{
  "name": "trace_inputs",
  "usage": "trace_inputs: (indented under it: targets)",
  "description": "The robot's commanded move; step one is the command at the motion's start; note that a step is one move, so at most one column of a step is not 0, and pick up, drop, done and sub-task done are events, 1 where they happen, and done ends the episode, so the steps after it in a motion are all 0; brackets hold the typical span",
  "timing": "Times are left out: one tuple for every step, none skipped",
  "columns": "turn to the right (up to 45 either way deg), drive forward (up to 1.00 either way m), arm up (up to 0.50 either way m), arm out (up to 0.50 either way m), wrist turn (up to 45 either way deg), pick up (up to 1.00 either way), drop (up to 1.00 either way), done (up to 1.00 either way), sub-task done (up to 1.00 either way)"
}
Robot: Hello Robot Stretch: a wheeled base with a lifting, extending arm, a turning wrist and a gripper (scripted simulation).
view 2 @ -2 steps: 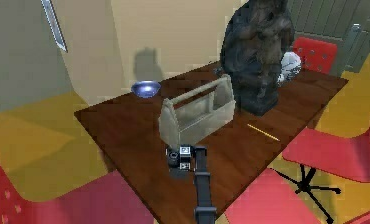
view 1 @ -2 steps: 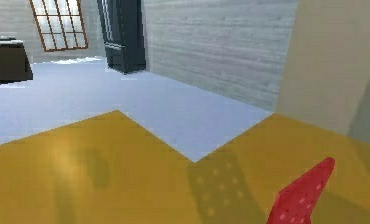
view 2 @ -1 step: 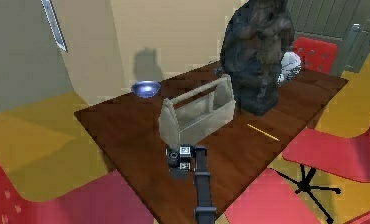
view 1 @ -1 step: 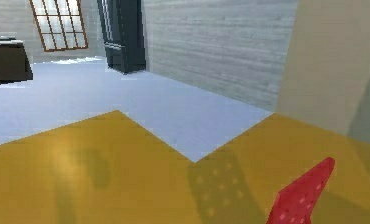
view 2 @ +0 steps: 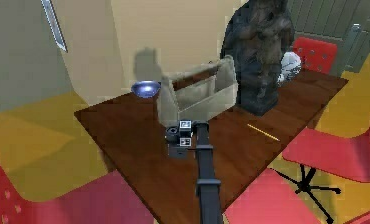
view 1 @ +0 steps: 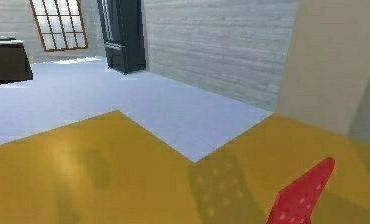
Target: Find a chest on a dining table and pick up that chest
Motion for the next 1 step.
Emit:
trace_inputs:
  targets:
    - [0.0, 0.0, 0.0, 0.0, 0.0, 0.0, 0.0, 1.0, 0.0]
